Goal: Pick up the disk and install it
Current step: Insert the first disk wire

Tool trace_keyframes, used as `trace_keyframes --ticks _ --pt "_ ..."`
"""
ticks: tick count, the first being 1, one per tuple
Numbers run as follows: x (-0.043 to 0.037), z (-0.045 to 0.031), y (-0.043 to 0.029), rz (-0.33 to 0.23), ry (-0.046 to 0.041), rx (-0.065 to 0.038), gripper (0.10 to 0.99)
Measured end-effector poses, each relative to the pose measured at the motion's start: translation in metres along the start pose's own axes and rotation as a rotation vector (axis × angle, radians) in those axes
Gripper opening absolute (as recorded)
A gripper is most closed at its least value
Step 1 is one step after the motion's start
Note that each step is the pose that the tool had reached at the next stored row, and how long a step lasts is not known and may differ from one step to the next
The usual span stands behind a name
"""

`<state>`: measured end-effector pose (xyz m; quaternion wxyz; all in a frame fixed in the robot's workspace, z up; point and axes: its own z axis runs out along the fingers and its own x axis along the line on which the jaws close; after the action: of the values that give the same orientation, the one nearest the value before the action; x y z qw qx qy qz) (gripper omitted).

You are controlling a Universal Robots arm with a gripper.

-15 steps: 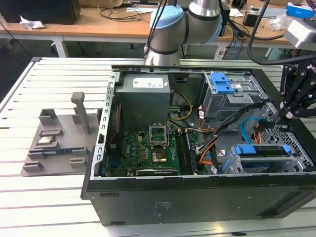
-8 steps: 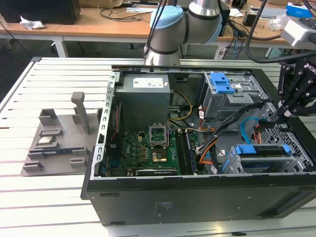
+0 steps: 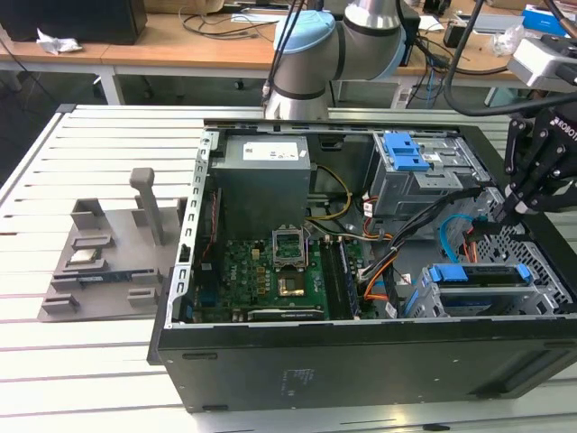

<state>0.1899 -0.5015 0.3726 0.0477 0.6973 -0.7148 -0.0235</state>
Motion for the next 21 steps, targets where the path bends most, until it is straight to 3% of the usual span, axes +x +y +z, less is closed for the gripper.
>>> trace_keyframes --ticks 2,5,8,14,21 --pt "0.0000 0.0001 0.0000 0.000 -0.0001 0.000 0.114" --pt "0.0000 0.0001 0.0000 0.000 0.0001 0.000 0.302" --pt "-0.0021 0.0018 0.0006 0.000 0.0037 0.000 0.302" --pt "-0.0071 0.0153 0.0037 0.002 0.0234 0.001 0.302" --pt "-0.0072 0.0186 0.0036 0.003 0.0255 0.001 0.302"
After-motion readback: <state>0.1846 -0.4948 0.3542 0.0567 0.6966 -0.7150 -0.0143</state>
